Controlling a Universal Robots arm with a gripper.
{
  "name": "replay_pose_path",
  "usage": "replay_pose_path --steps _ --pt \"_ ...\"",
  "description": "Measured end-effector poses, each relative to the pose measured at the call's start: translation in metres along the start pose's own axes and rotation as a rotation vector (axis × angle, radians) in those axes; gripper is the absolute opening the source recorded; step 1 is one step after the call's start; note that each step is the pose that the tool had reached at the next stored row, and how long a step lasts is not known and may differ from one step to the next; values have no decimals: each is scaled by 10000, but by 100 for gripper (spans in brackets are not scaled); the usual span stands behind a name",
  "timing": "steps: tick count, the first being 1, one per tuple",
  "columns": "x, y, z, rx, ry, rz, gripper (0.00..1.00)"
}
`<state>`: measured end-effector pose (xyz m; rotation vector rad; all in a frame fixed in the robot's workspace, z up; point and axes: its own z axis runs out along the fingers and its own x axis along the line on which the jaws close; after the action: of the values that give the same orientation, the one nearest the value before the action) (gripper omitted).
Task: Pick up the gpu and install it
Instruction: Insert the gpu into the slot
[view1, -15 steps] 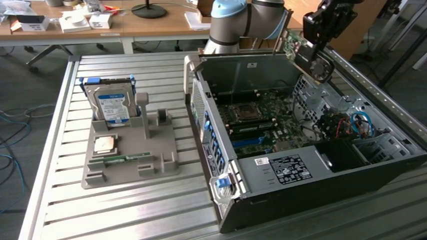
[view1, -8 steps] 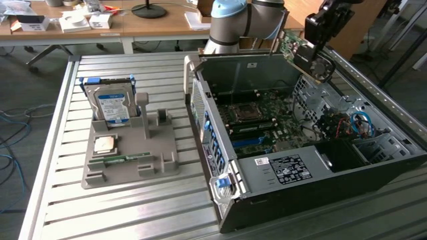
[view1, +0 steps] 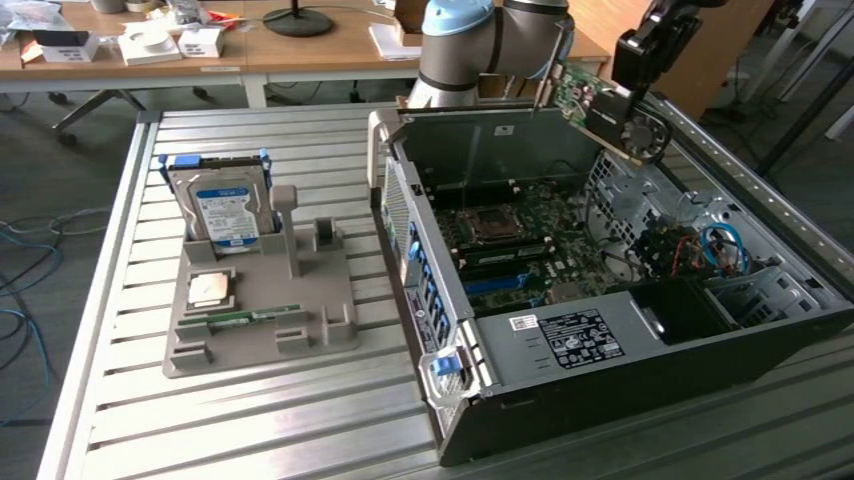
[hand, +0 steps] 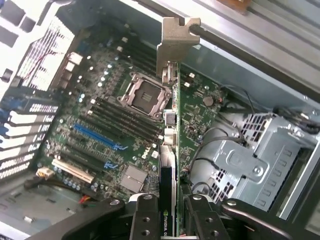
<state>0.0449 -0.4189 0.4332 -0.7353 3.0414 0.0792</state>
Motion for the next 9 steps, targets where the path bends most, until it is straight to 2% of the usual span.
replay_pose_path --steps 9 --pt "0 0 1 -35 67 -1452 26"
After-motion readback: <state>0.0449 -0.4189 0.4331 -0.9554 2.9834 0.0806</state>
